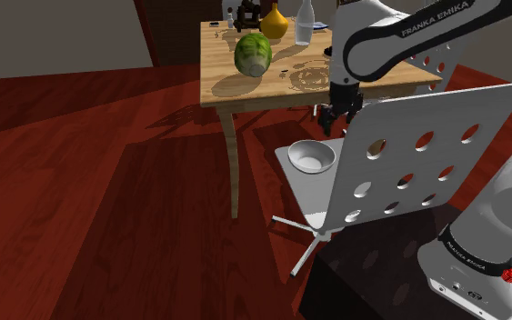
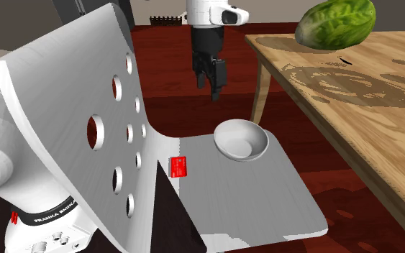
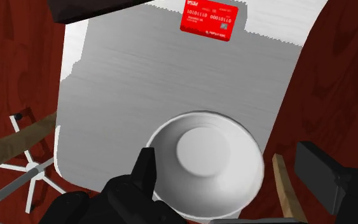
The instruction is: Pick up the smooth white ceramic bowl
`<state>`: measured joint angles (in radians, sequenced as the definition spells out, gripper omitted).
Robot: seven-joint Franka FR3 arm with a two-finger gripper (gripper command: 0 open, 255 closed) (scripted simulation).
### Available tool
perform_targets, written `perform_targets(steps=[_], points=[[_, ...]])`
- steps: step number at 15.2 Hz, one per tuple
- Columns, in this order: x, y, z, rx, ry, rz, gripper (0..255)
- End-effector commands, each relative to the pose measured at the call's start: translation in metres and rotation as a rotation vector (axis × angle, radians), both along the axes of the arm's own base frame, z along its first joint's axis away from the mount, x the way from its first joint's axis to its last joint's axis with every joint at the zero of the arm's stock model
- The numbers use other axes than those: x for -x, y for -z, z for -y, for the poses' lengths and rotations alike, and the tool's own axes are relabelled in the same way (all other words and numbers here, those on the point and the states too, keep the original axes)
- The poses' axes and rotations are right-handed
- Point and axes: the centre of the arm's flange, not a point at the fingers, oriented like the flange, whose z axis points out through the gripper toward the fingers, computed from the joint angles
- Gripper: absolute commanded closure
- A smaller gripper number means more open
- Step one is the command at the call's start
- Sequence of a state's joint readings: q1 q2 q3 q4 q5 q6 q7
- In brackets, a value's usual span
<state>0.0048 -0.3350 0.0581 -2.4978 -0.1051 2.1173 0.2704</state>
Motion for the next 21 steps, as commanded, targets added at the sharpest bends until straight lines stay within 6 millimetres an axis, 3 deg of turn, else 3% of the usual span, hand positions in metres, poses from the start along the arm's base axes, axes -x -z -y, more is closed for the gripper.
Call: perform_targets(steps=[1, 15, 21], points=[[-0.018, 0.019, -0.008, 0.002, 0.004, 0.005, 0], [-0.133, 0.155, -0.048, 0.024, 0.03, 0.029, 0], [-0.133, 0.186, -0.048, 0.024, 0.03, 0.029, 0]])
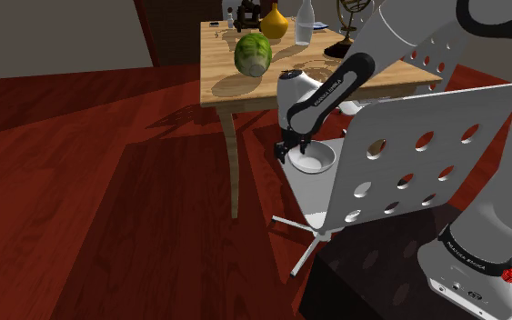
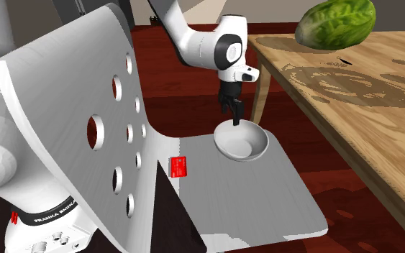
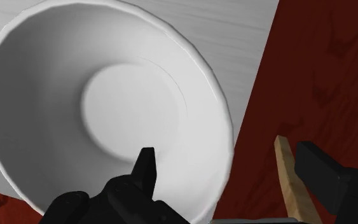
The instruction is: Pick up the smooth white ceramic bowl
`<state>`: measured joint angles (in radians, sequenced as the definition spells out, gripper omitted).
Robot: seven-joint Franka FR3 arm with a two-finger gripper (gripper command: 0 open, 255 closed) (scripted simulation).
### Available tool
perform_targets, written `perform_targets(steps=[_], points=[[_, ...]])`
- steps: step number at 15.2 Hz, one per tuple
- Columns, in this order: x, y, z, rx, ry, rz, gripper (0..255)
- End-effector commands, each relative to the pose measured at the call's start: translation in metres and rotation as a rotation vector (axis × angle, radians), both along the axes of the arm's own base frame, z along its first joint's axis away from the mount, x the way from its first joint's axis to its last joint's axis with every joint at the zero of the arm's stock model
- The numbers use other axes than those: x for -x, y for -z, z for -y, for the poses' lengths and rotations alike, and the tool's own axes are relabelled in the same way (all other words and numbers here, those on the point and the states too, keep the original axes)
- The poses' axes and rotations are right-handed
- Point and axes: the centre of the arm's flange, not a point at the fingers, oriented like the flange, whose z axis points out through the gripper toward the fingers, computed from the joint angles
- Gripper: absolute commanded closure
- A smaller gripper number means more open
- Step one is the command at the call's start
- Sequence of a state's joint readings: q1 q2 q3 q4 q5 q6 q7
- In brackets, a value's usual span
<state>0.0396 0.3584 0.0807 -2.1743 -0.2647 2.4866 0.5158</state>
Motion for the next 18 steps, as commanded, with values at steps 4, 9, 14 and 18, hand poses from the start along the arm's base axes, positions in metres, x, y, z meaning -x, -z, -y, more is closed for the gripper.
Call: perform_targets(steps=[4, 9, 14, 18], points=[[0.001, 0.015, -0.001, 0.0, 0.0, 0.0, 255], [0.0, 0.015, -0.001, 0.0, 0.0, 0.0, 255], [0.0, 0.009, -0.001, 0.0, 0.0, 0.0, 255], [0.0, -0.012, -0.001, 0.0, 0.0, 0.0, 255]])
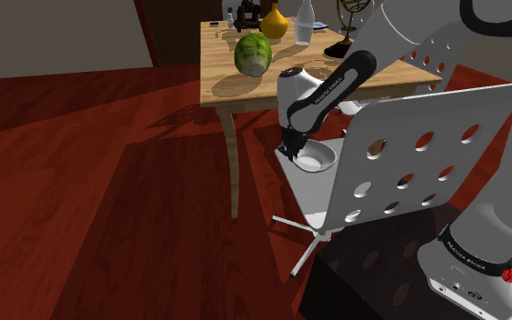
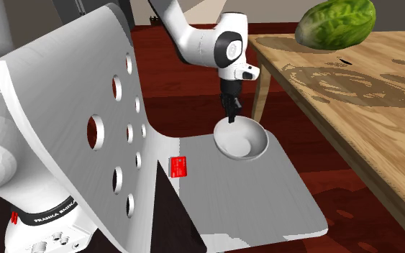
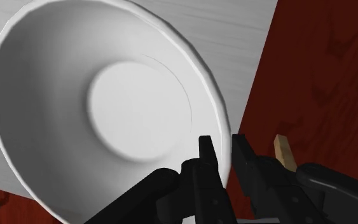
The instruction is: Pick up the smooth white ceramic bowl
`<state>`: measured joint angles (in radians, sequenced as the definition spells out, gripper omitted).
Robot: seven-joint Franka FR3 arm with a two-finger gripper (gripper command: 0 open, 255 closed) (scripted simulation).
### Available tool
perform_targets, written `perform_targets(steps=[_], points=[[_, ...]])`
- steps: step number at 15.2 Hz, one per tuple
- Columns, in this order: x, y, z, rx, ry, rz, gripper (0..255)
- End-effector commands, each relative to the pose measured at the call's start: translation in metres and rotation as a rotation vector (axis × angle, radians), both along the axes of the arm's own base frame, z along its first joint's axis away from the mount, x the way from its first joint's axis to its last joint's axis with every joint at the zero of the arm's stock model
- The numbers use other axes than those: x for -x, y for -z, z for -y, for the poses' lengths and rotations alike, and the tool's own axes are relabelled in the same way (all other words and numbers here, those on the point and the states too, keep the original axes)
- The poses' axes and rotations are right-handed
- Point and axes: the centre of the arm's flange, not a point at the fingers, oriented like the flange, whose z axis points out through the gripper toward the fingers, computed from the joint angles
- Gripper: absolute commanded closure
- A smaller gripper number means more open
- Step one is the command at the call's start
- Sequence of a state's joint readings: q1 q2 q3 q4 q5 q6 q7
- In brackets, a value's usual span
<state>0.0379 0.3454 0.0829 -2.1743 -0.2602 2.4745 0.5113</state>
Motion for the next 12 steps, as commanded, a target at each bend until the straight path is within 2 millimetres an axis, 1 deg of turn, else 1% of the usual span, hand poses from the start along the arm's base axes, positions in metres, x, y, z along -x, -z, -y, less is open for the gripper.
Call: perform_targets(steps=[1, 10, 12], points=[[0.0, -0.011, -0.001, 0.0, 0.0, 0.0, 255], [0.0, -0.058, -0.001, 0.0, 0.0, 0.0, 255], [0.0, -0.059, -0.001, 0.0, 0.0, 0.0, 255]])
